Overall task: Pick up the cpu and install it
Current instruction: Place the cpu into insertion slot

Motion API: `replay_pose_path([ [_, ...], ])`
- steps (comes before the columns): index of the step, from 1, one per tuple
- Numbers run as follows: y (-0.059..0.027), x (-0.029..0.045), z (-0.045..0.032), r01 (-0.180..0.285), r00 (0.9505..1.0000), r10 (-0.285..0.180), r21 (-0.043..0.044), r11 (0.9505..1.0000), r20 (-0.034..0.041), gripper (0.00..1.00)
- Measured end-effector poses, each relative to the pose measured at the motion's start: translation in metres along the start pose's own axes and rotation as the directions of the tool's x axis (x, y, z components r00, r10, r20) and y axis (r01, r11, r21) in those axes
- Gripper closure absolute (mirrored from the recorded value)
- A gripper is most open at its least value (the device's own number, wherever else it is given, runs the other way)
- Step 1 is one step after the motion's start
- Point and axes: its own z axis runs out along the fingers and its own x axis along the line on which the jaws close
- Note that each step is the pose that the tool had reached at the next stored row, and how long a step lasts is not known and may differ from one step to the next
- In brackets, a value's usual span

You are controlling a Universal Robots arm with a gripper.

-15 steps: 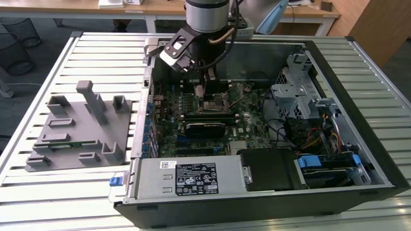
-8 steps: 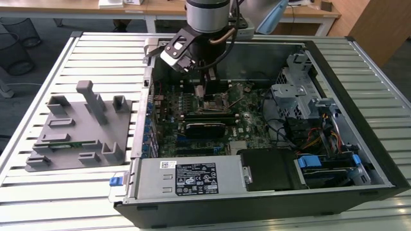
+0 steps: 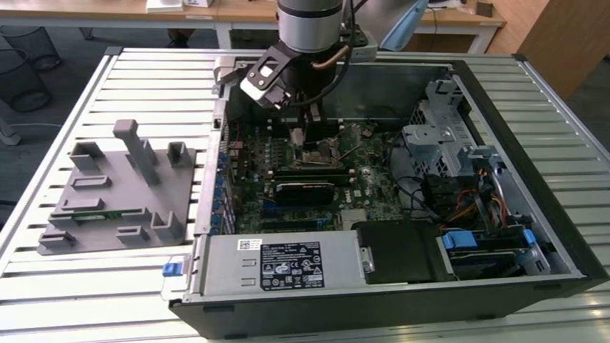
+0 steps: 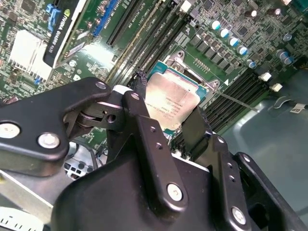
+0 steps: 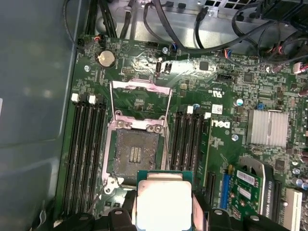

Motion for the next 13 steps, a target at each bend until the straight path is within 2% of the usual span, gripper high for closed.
replay_pose_path([
  [4, 0.0051, 0.0040, 0.0049, -0.003, 1.0000, 0.003, -0.0001, 1.0000, 0.0000, 0.46],
  [10, 0.0077, 0.0043, 0.0118, -0.037, 0.9993, 0.037, 0.0002, 0.9993, -0.0010, 0.46],
  [13, 0.0117, 0.0067, 0.0162, -0.040, 0.9992, 0.040, 0.0003, 0.9992, -0.0008, 0.46],
])
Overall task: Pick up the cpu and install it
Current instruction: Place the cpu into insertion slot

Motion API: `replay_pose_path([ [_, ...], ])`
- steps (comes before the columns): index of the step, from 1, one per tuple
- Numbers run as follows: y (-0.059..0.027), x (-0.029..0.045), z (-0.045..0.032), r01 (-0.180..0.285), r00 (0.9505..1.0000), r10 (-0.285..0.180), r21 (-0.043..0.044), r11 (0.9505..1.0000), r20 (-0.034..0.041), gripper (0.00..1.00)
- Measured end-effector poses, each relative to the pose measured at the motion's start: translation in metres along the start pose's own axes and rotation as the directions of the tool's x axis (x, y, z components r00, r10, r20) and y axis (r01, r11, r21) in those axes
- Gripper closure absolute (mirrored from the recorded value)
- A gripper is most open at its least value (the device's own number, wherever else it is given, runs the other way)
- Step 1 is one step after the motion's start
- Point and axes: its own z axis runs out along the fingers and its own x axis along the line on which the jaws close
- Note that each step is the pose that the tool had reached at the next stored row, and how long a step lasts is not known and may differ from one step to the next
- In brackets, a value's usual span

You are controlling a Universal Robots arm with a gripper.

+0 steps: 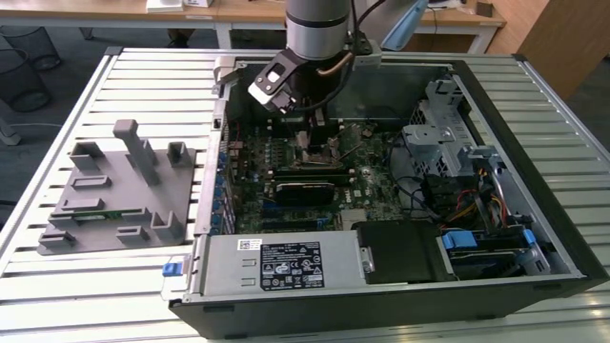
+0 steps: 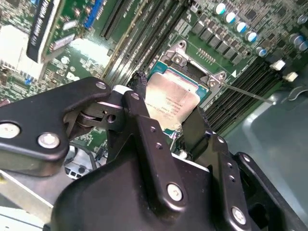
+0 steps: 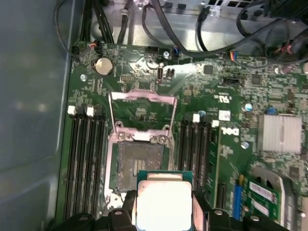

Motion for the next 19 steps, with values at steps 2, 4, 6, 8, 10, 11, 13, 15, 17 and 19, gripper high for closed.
replay_pose_path([
  [2, 0.0029, 0.0034, 0.0031, 0.000, 1.0000, 0.000, 0.0001, 1.0000, 0.0001, 0.46],
  [4, 0.0038, 0.0059, 0.0060, 0.000, 1.0000, 0.000, -0.0001, 1.0000, -0.0001, 0.46],
  [6, 0.0040, 0.0067, 0.0089, 0.000, 1.0000, 0.000, -0.0001, 1.0000, -0.0001, 0.46],
  [8, 0.0042, 0.0075, 0.0124, 0.000, 1.0000, 0.000, -0.0003, 1.0000, 0.0000, 0.46],
  [10, 0.0059, 0.0092, 0.0159, 0.000, 1.0000, 0.000, -0.0003, 1.0000, -0.0003, 0.46],
  [11, 0.0070, 0.0103, 0.0175, 0.000, 1.0000, 0.000, -0.0003, 1.0000, -0.0006, 0.46],
  [13, 0.0096, 0.0127, 0.0203, 0.000, 1.0000, 0.000, -0.0003, 1.0000, -0.0008, 0.46],
  [15, 0.0114, 0.0146, 0.0226, 0.000, 1.0000, 0.000, -0.0003, 1.0000, -0.0008, 0.46],
  [17, 0.0121, 0.0164, 0.0245, 0.000, 1.0000, 0.000, -0.0003, 1.0000, -0.0007, 0.46],
  [19, 0.0122, 0.0181, 0.0266, 0.000, 1.0000, 0.000, -0.0004, 1.0000, -0.0008, 0.46],
])
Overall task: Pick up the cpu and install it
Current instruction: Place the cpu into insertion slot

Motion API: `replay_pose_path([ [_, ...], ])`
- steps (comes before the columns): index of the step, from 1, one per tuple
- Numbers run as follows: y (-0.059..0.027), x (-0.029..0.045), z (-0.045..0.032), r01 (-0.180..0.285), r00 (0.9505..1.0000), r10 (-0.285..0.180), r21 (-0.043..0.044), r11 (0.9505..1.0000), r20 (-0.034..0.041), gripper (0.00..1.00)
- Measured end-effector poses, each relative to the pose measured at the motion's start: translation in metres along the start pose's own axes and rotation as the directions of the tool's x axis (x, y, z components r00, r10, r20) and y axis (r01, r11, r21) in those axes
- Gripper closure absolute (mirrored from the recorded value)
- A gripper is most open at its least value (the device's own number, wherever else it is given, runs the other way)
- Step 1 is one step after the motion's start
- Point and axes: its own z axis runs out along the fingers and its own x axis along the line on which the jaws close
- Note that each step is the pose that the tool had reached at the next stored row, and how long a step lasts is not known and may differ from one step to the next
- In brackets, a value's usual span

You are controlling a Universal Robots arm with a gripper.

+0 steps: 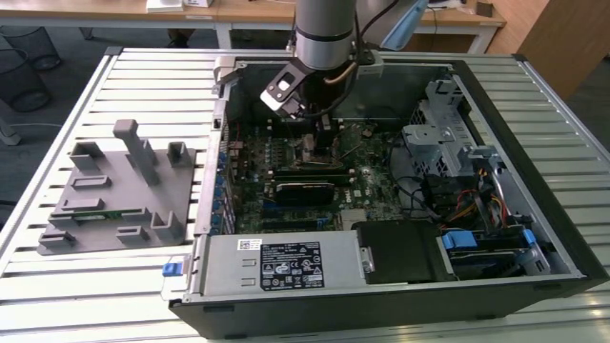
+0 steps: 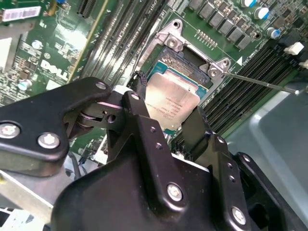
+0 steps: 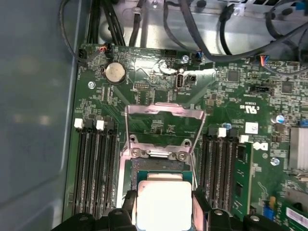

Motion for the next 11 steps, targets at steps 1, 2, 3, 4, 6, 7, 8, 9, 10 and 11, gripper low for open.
replay_pose_path([
  [1, 0.0001, 0.0006, 0.0011, 0.000, 1.0000, 0.000, 0.0000, 1.0000, 0.0000, 0.46],
  [2, 0.0002, 0.0010, 0.0023, 0.000, 1.0000, 0.000, 0.0000, 1.0000, -0.0001, 0.46],
  [3, 0.0003, 0.0012, 0.0036, 0.000, 1.0000, 0.000, 0.0001, 1.0000, -0.0001, 0.46],
  [4, 0.0004, 0.0014, 0.0048, 0.000, 1.0000, 0.000, 0.0001, 1.0000, 0.0000, 0.46],
  [6, 0.0005, 0.0016, 0.0071, 0.000, 1.0000, 0.000, 0.0001, 1.0000, 0.0000, 0.46],
  [7, 0.0005, 0.0016, 0.0082, 0.000, 1.0000, 0.000, 0.0000, 1.0000, -0.0001, 0.46],
  [8, 0.0005, 0.0016, 0.0090, 0.000, 1.0000, 0.000, -0.0004, 1.0000, -0.0002, 0.46],
  [9, 0.0005, 0.0016, 0.0099, 0.000, 1.0000, 0.000, -0.0013, 1.0000, -0.0004, 0.46],
  [10, 0.0005, 0.0016, 0.0107, 0.000, 1.0000, 0.000, -0.0026, 1.0000, -0.0005, 0.46],
  [11, 0.0004, 0.0016, 0.0115, 0.000, 1.0000, 0.000, -0.0038, 1.0000, -0.0004, 0.46],
])
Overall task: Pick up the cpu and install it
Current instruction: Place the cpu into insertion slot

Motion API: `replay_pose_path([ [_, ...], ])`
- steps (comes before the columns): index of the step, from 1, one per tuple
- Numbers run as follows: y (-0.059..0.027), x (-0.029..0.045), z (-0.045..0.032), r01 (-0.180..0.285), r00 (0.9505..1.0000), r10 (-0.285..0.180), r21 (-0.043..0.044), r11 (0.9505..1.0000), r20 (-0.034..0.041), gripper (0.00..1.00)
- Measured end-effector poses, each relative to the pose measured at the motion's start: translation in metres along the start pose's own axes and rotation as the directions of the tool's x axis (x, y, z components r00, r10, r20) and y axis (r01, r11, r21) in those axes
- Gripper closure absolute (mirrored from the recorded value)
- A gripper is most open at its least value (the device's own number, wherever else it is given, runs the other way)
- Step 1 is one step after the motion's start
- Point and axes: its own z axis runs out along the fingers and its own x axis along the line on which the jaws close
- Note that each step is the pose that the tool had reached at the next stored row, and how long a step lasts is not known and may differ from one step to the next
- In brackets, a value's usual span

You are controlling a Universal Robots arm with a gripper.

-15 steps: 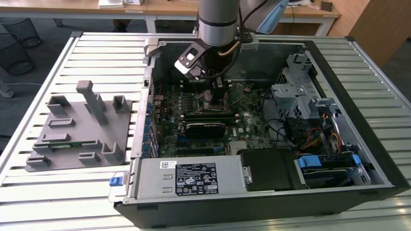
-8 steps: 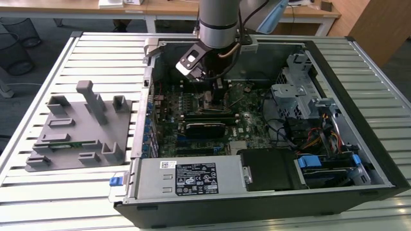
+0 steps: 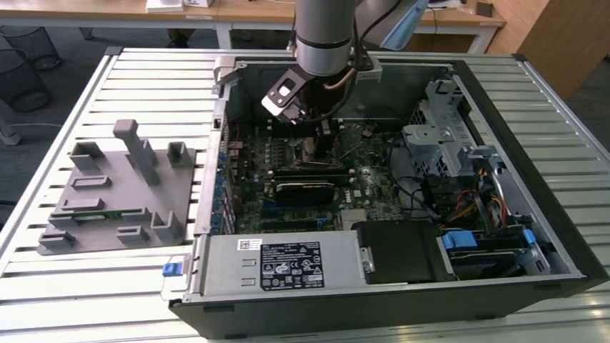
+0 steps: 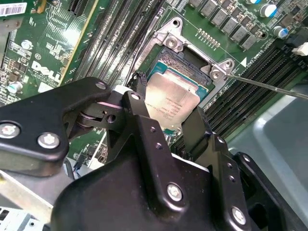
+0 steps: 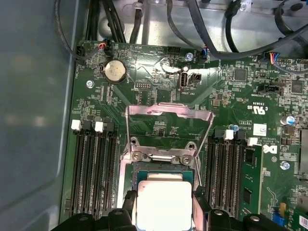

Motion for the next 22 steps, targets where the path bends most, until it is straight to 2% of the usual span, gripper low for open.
replay_pose_path([
  [5, -0.0001, 0.0008, 0.0033, -0.006, 1.0000, 0.006, -0.0016, 1.0000, 0.0003, 0.46],
  [11, -0.0003, 0.0017, 0.0062, -0.044, 0.9991, 0.044, -0.0012, 0.9991, 0.0012, 0.46],
  [22, -0.0016, 0.0019, 0.0131, -0.044, 0.9989, 0.044, -0.0015, 0.9990, -0.0178, 0.46],
])
